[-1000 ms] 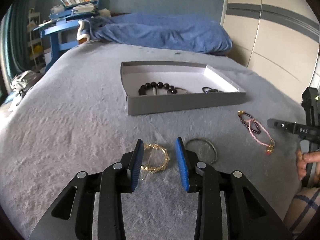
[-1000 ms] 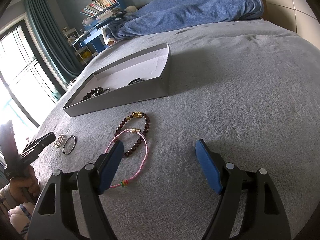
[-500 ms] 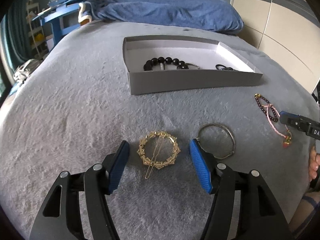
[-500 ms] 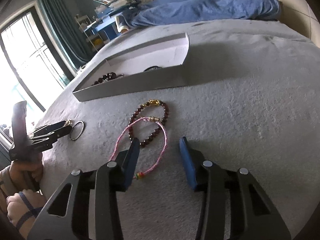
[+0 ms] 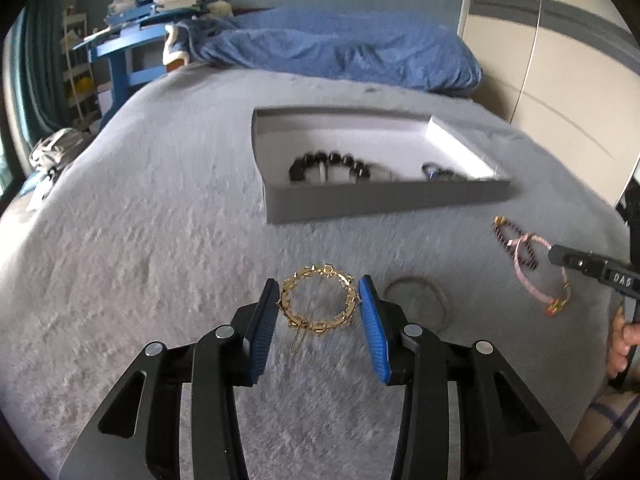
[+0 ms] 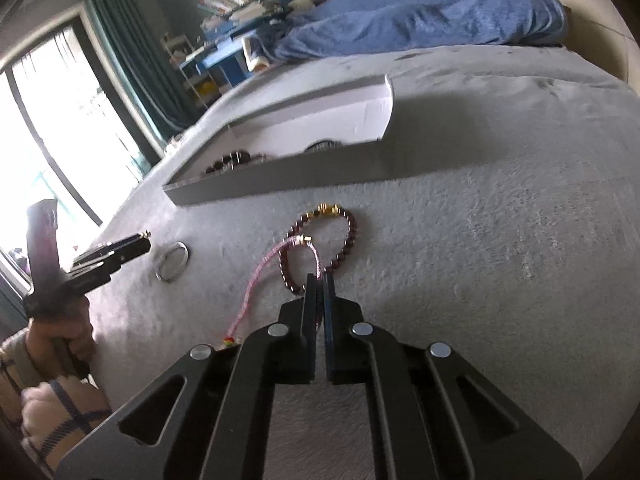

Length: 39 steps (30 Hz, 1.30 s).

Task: Organize jewelry
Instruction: 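Grasp the pink cord bracelet with the right gripper while the left carries the brooch toward the tray, then lower the gold brooch into the tray with the left gripper while the right lowers the pink bracelet in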

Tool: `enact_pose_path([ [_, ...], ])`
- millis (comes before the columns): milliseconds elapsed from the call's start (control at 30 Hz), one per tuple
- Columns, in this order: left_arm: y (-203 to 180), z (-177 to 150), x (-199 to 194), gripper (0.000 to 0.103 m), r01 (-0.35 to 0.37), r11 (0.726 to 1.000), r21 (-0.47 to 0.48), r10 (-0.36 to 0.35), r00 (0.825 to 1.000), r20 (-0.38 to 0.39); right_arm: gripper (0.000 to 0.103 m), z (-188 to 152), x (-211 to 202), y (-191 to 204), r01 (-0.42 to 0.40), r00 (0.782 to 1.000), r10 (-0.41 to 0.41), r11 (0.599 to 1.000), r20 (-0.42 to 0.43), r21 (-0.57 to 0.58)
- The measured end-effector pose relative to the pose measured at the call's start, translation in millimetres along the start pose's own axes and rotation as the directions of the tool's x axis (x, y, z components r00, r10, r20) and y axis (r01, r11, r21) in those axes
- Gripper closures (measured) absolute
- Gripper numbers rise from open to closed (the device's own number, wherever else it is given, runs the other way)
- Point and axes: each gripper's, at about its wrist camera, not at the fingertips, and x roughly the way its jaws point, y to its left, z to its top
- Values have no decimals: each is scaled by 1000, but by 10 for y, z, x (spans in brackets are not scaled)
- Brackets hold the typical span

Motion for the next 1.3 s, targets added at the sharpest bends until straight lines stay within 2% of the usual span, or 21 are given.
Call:
enact_pose_path([
  [167,-85,232,-120,61,43,999,-13,-42,997,58,100,134,-78,80,-38,998,38,999,47,0],
  [400,-263,475,-154,61,69,998,7,-69,991,118,100,437,-190,189,-87,990,89,996,107,-24],
  [533,-319,564,-90,61,77,997,10,-77,990,122,100,613,-244,165,-116,984,117,993,135,-21],
  [833,-415,759,91,61,87,996,34,-91,987,131,100,997,-149,168,-113,983,118,993,141,-38],
  [1133,-384,944,380,61,65,998,24,-67,992,111,100,1384,200,226,-93,986,97,995,138,-38],
  [1300,-254,996,615,61,42,999,-19,-40,996,80,100,1494,434,256,-77,989,80,997,124,-31],
])
